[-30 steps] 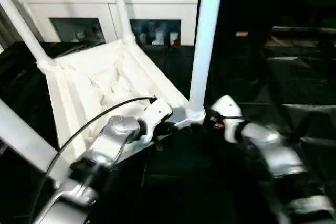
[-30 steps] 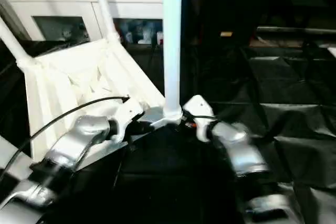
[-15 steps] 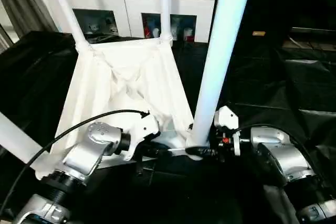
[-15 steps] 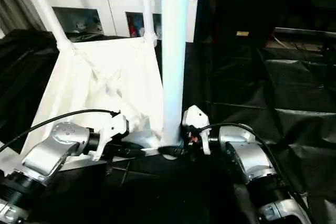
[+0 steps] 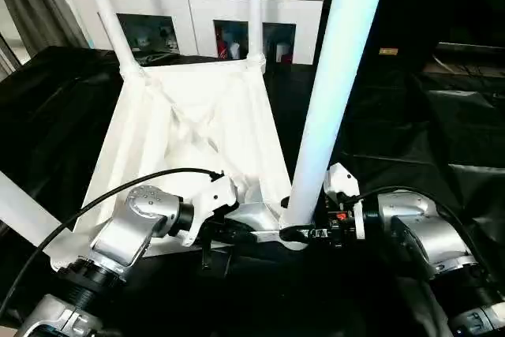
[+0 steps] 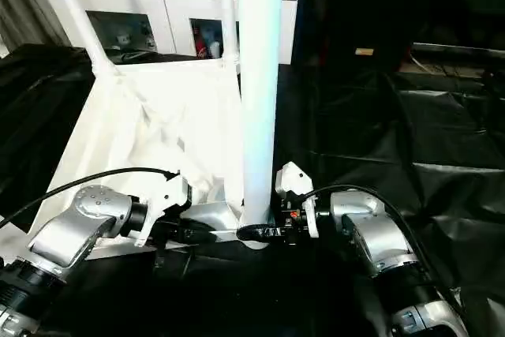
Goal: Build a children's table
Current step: Rotate leg to tighten
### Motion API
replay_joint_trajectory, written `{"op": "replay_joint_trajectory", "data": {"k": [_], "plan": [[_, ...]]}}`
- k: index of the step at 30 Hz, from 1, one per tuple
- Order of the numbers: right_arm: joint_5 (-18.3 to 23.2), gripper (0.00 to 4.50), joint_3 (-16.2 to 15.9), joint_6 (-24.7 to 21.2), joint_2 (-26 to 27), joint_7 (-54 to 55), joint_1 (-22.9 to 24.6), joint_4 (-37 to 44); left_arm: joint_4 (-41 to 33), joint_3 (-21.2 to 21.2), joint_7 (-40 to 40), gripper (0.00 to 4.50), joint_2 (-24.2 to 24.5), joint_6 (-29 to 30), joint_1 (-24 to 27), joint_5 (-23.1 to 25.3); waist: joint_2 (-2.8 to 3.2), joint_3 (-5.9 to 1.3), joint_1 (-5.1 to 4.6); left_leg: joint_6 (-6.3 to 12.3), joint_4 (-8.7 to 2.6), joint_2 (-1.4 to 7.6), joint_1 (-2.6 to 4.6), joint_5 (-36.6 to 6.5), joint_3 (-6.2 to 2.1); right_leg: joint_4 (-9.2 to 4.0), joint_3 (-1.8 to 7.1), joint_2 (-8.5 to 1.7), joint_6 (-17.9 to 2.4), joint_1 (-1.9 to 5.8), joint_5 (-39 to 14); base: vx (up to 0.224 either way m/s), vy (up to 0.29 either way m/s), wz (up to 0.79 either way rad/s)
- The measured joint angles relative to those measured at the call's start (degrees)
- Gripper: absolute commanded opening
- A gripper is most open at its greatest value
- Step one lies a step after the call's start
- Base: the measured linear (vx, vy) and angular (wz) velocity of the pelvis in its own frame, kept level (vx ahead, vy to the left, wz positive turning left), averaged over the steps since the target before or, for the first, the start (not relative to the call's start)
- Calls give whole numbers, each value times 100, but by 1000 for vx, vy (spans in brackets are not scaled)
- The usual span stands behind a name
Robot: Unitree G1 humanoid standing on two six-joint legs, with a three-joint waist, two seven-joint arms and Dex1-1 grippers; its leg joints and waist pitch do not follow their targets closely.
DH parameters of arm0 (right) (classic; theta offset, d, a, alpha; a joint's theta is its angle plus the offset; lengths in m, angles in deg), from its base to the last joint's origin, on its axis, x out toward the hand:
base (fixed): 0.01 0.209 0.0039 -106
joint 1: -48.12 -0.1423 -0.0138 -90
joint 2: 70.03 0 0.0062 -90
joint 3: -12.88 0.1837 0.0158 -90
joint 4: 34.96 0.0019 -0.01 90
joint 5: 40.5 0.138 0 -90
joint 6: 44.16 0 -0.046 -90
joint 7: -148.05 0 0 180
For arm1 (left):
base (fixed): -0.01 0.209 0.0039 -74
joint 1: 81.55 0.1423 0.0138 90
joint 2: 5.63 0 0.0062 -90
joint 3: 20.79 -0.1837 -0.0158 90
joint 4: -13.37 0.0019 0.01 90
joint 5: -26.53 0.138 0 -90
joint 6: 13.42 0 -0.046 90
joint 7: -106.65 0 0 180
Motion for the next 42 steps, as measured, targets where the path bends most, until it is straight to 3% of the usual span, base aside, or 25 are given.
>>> {"op": "replay_joint_trajectory", "data": {"k": [9, 13, 14, 16, 21, 23, 27, 35, 36, 39, 40, 42], "plan": [[-23, 264, 16, 24, 177, 241, -23, -126, 52, 27, -101, 0, -40, -22, -1, 16, -8, -6, -28, -3, 11, 1, 4, 3, 0, 15, 2, 0, -1, 4, 1, 0, 0, 0], [-209, 263, 272, 113, 598, 1276, -197, -611, 448, 195, -791, 0, -417, -73, -147, 176, -25, -7, -125, -48, 7, 0, 63, -5, 2, 15, 10, 1, -20, 48, 28, 0, 0, 0], [-252, 263, 440, 78, 841, 1835, -263, -835, 690, 245, -1130, 0, -627, -59, -258, 239, -33, -2, -173, -57, -4, -2, 108, -2, 2, 10, 9, 1, -23, 84, 30, 0, 0, 0], [-318, 262, 652, 10, 1130, 2600, -340, -992, 930, 293, -1579, 0, -890, 4, -420, 330, -34, -1, -224, -70, -14, -5, 130, 4, 1, 4, 11, -1, -18, 93, 27, 0, 0, 0], [-439, 262, 967, -65, 1595, 3852, -473, -1223, 1461, 461, -2282, 0, -1399, 159, -710, 387, 4, -22, -233, -72, -35, -12, 155, 6, 1, -4, 18, 0, 8, 107, 19, 0, 0, 0], [-515, 261, 1194, -98, 1871, 4609, -657, -1474, 1878, 534, -2703, 0, -1707, 159, -946, 413, 59, -46, -232, -72, -38, -15, 156, 6, 1, -8, 22, 0, 9, 109, 19, 0, 0, 0], [-743, 261, 1299, -85, 2062, 5403, -887, -1720, 2464, 613, -3146, 0, -2051, 77, -1253, 448, 87, -64, -218, -72, -39, -18, 153, 7, 1, -14, 26, -1, 11, 112, 23, 0, 0, 0], [-897, 261, 1312, 3, 2083, 5647, -900, -1768, 2833, 625, -3215, 0, -2134, -153, -1415, 526, 104, -77, -202, -72, -76, -19, 158, 6, 1, -49, 20, 0, 0, 128, 37, 0, 0, 0], [-879, 316, 1312, 35, 2082, 5644, -878, -1760, 2833, 612, -3214, 0, -2131, -175, -1413, 531, 104, -77, -201, -72, -95, -19, 158, 6, 1, -69, 18, 0, 33, 131, 23, 0, 0, 0], [-844, 329, 1311, 138, 2086, 5376, -637, -1543, 2784, 571, -3215, 0, -2027, -272, -1398, 579, 77, -69, -215, -72, -121, -19, 163, 7, 1, -86, 15, 3, 36, 135, 26, 0, 0, 0], [-819, 363, 1311, 147, 2086, 5262, -608, -1535, 2764, 576, -3227, 0, -1982, -294, -1397, 582, 70, -64, -243, -72, -126, -19, 165, 7, 1, -87, 13, 4, 37, 132, 27, 0, 0, 0], [-743, 376, 1311, 114, 2063, 5065, -605, -1506, 2710, 587, -3229, 0, -1907, -287, -1375, 586, 55, -56, -300, -72, -133, -18, 173, 7, 0, -88, 10, 4, 37, 131, 29, 0, 0, 0]]}}
